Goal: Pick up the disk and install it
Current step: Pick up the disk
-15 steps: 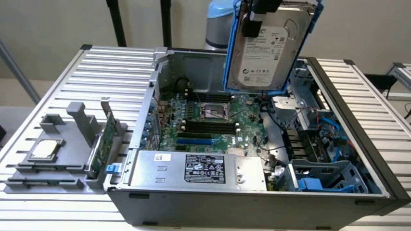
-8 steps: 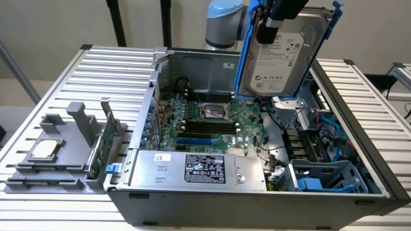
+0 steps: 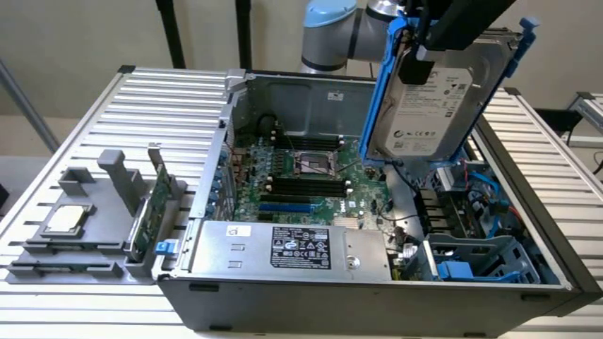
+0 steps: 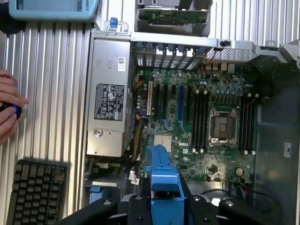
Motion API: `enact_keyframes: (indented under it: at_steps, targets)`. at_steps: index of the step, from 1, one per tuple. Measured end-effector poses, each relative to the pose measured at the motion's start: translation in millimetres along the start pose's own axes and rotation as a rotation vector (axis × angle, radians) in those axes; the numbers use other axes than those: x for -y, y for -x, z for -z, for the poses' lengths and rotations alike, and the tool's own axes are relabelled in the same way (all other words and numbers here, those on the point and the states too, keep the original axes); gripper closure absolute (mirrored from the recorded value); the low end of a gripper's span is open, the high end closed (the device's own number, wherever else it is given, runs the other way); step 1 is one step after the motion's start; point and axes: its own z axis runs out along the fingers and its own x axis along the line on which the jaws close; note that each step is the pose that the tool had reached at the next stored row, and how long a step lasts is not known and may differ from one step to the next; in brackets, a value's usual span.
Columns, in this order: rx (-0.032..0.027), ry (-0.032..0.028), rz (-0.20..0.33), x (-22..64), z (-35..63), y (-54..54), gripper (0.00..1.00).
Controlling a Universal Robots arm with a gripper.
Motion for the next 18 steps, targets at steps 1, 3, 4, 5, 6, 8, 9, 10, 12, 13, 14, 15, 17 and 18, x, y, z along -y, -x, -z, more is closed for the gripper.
enact_keyframes:
  at_steps: [1, 3, 4, 5, 6, 8, 9, 10, 12, 13, 14, 15, 17, 18]
  targets:
    - [-0.0001, 0.0, 0.0, 1.9, -0.3, -3.6, 0.67]
    - [0.0001, 0.0, 0.0, 6.3, -1.0, -10.3, 0.67]
    - [0.0, 0.0, 0.0, 8.8, -1.4, -13.3, 0.67]
    - [0.0, 0.0, 0.0, 11.5, -1.8, -16.5, 0.67]
    - [0.0, 0.0, 0.0, 14.3, -2.3, -19.2, 0.67]
    - [0.0, 0.0001, 0.0, 21.1, -3.3, -23.9, 0.67]
    - [0.0, 0.0, 0.0, 24.6, -3.8, -26.2, 0.67]
    - [0.0, 0.0, 0.0, 28.2, -4.4, -28.4, 0.67]
    - [0.0, 0.0, 0.0, 35.6, -5.2, -32.9, 0.67]
    - [0.0001, 0.0001, 0.0, 39.2, -5.5, -35.4, 0.67]
    - [0.0, 0.0, 0.0, 42.7, -5.8, -38.0, 0.67]
    - [-0.0001, 0.0001, 0.0, 46.0, -6.0, -40.5, 0.67]
    - [0.0, 0.0001, 0.0, 52.5, -6.5, -45.6, 0.67]
    - [0.0, 0.0001, 0.0, 55.8, -6.8, -48.1, 0.67]
